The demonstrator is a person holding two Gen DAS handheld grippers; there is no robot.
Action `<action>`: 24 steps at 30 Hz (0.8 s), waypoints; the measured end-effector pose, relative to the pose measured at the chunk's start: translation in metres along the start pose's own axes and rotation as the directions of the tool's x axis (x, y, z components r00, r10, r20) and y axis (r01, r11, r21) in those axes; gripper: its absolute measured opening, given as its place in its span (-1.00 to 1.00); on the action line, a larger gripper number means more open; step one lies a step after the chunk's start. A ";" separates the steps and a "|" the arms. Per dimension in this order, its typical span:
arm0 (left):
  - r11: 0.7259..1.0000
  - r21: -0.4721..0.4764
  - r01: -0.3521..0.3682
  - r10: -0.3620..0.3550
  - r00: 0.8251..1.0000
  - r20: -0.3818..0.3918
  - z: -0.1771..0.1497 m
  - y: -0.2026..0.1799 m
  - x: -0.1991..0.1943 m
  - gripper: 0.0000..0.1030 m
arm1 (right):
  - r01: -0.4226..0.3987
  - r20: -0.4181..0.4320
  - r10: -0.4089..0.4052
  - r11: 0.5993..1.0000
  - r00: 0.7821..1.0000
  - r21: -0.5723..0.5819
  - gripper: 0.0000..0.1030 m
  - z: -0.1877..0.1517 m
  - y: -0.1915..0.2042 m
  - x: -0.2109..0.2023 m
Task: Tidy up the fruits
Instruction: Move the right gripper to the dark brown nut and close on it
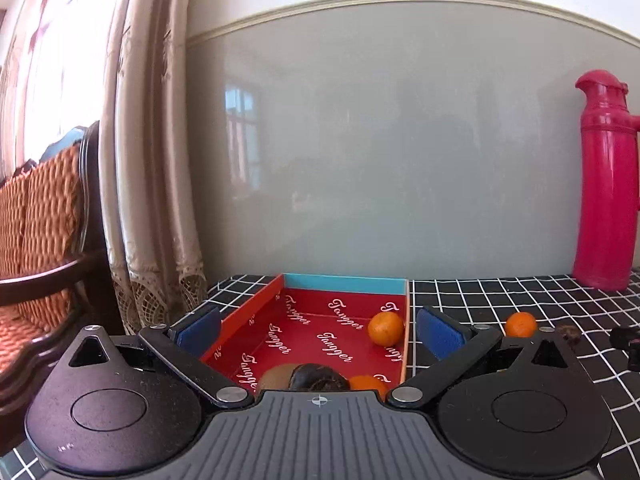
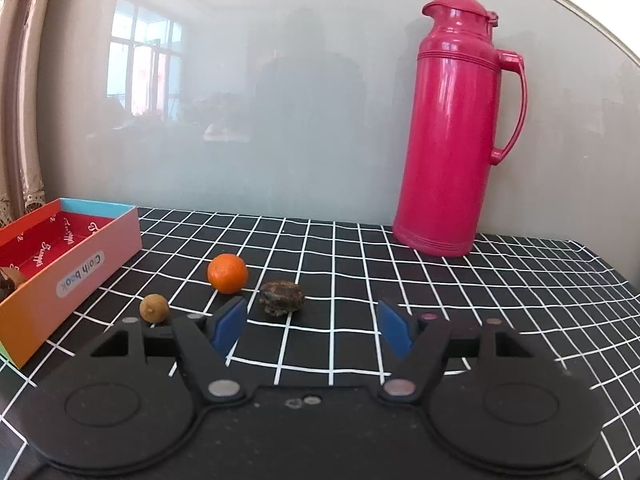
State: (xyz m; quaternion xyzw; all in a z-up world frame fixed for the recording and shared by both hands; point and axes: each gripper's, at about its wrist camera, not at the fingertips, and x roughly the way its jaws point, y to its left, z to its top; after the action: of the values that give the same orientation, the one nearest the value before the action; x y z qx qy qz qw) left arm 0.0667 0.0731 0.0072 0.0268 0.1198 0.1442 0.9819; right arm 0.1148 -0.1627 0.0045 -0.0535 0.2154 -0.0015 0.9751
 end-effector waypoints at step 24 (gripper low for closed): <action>0.989 -0.085 -0.124 0.118 0.991 -0.065 -0.003 0.029 0.032 1.00 | -0.035 -0.041 0.036 0.999 0.999 0.010 0.36 0.014 0.011 0.051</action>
State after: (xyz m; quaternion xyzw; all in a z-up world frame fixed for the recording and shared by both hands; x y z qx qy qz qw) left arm 0.0877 0.1100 -0.0004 -0.0141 0.1408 0.2095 0.9675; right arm 0.1663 -0.1513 -0.0057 -0.0450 0.2364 0.0136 0.9705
